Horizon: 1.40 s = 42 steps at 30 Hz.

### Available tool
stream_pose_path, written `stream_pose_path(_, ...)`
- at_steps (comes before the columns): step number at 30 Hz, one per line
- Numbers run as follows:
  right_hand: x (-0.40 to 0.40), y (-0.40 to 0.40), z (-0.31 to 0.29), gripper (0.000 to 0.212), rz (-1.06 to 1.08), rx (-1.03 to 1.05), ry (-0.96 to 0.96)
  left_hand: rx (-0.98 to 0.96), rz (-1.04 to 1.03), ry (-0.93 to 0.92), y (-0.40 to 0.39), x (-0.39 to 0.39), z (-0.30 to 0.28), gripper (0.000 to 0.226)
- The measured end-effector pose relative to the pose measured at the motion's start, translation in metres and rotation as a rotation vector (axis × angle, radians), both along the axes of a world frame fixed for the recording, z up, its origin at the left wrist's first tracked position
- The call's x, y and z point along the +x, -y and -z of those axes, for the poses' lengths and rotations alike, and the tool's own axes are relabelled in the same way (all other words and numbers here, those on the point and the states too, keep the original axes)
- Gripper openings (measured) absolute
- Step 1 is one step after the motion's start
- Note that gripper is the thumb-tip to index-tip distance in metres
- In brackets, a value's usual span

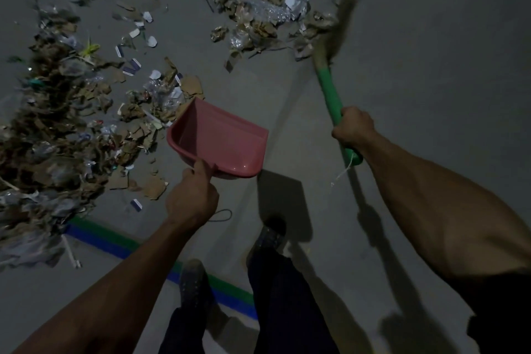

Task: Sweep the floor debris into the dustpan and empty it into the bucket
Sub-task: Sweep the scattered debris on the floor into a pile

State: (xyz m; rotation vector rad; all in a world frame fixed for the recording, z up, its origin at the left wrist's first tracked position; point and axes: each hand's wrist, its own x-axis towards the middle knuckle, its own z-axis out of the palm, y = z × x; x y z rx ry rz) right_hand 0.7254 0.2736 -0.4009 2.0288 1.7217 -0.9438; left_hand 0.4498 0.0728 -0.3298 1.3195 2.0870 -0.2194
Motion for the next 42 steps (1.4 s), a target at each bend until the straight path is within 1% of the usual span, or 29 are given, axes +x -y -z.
stream_pose_path(3, -0.032, -0.015, 0.003, 0.033, -0.206, 0.000, 0.000, 0.016, -0.036, -0.023, -0.002, -0.003, 0.006, 0.036)
stream_pose_path(8, -0.088, -0.004, 0.001, 0.038, -0.501, 0.034, -0.067, -0.023, -0.066, -0.009, 0.002, -0.007, 0.013, 0.035)
stream_pose_path(12, -0.107, 0.008, -0.019, 0.034, -0.685, 0.046, -0.117, -0.058, -0.137, -0.004, 0.006, -0.002, 0.005, 0.033)
stream_pose_path(14, -0.100, 0.014, -0.039, 0.034, -0.723, 0.073, -0.154, -0.064, -0.154, 0.022, 0.008, 0.002, -0.004, 0.035)
stream_pose_path(16, -0.087, 0.023, -0.061, 0.035, -0.721, 0.100, -0.181, -0.055, -0.162, 0.050, 0.007, 0.005, -0.013, 0.038)
stream_pose_path(18, -0.069, 0.032, -0.081, 0.039, -0.672, 0.116, -0.192, -0.046, -0.151, 0.069, 0.005, 0.009, -0.022, 0.040)
stream_pose_path(22, -0.028, 0.038, -0.118, 0.060, -0.511, 0.137, -0.197, -0.027, -0.217, 0.083, -0.003, 0.017, -0.044, 0.038)
stream_pose_path(24, -0.009, 0.035, -0.132, 0.062, -0.394, 0.164, -0.191, -0.043, -0.229, 0.074, -0.012, 0.018, -0.053, 0.035)
stream_pose_path(28, 0.016, 0.016, -0.142, 0.049, -0.149, 0.200, -0.171, -0.035, -0.235, 0.061, -0.039, 0.016, -0.058, 0.032)
stream_pose_path(32, 0.023, -0.021, -0.132, 0.040, 0.047, 0.150, -0.144, -0.011, -0.251, 0.062, -0.078, 0.007, -0.047, 0.032)
stream_pose_path(34, 0.020, -0.045, -0.118, 0.033, 0.106, 0.112, -0.134, -0.007, -0.252, 0.063, -0.101, 0.001, -0.038, 0.030)
stream_pose_path(36, 0.013, -0.072, -0.103, 0.028, 0.118, 0.066, -0.124, -0.013, -0.255, 0.064, -0.125, -0.006, -0.027, 0.028)
stream_pose_path(38, 0.000, -0.099, -0.087, 0.032, 0.074, 0.005, -0.113, -0.026, -0.265, 0.056, -0.148, -0.013, -0.018, 0.028)
stream_pose_path(40, -0.020, -0.120, -0.073, 0.039, -0.038, -0.065, -0.099, -0.040, -0.288, 0.051, -0.167, -0.020, -0.011, 0.029)
stream_pose_path(42, -0.047, -0.136, -0.064, 0.037, -0.173, -0.099, -0.089, -0.047, -0.303, 0.056, -0.185, -0.026, -0.006, 0.030)
